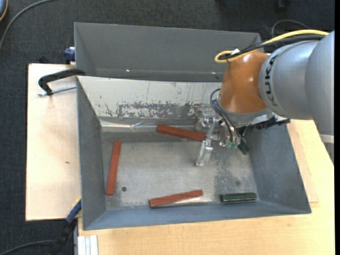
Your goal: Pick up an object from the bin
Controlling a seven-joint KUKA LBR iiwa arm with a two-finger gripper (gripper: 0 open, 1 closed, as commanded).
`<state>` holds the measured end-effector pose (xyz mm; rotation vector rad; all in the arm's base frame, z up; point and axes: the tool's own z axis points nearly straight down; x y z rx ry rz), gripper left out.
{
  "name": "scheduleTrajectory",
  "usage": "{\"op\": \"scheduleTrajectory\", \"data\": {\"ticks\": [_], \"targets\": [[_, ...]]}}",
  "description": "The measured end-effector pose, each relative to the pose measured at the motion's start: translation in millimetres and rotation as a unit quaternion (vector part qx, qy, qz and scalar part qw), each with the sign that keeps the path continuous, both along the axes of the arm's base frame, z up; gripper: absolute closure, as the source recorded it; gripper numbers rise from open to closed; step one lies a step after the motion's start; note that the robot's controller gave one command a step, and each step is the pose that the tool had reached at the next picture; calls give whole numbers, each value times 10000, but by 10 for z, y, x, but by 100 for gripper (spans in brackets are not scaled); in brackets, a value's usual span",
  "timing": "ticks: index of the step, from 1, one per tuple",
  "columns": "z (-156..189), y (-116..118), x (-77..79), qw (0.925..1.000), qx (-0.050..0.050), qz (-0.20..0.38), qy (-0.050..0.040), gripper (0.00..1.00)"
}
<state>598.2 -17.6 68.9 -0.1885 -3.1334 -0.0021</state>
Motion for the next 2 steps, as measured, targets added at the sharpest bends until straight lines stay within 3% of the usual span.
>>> {"op": "scheduleTrajectory", "data": {"ticks": [1,2], "targets": [[23,5,13,10000,-3,10,-23,100],[1628,179,-175,9990,-7,430,-84,100]]}}
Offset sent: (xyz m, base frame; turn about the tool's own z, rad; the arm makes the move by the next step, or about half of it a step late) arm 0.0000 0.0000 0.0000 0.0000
